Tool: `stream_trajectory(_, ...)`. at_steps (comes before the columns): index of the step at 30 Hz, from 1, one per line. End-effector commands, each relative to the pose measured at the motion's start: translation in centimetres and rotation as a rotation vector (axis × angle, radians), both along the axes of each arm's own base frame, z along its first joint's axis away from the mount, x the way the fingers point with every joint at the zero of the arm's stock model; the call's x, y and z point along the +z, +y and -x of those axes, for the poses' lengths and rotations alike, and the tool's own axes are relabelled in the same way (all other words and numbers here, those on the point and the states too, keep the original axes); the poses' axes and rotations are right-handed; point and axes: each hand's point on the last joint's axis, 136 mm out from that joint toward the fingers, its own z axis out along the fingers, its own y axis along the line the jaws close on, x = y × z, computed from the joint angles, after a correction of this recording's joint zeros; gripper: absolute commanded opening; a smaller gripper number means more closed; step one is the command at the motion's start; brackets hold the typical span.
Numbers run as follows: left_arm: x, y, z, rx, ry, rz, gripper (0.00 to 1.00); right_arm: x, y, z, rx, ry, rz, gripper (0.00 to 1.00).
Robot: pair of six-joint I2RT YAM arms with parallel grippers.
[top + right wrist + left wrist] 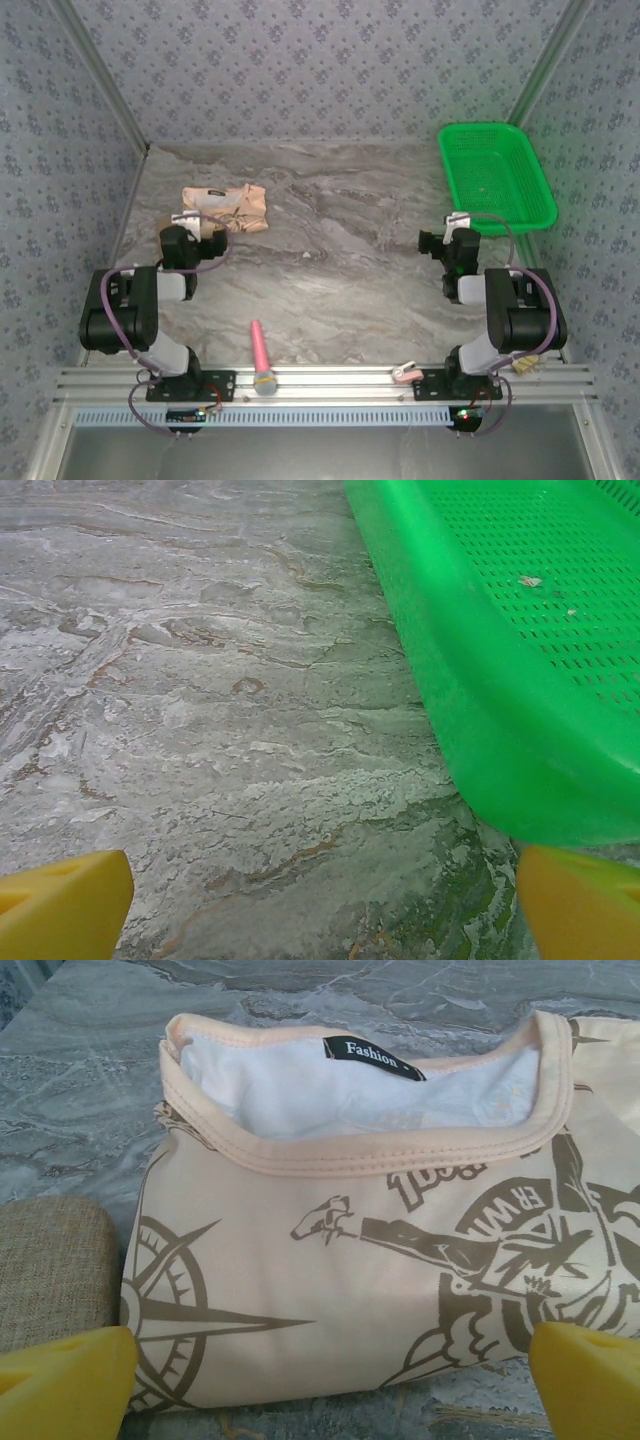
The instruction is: Fold the inside-out t-shirt
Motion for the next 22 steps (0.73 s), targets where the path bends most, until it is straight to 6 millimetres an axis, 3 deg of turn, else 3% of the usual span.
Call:
stream_trajectory(1,1.3,-0.4,-0.7,-0.002,-0.051,0.014,1.00,1.3,-0.1,-0.8,-0.002,-0.036,0.005,1.00)
stream_trajectory(3,1.3,-0.4,-0.7,-0.001,-0.053,0.011,1.00,1.2,1.0,-1.0,0.066,-0.028,-0.002,1.00)
stream_trajectory(22,1.4,-0.4,-0.6,0.001,-0.054,0.006,1.00,1.2,0.9,-1.0,0.085,-0.026,-0.035,1.00)
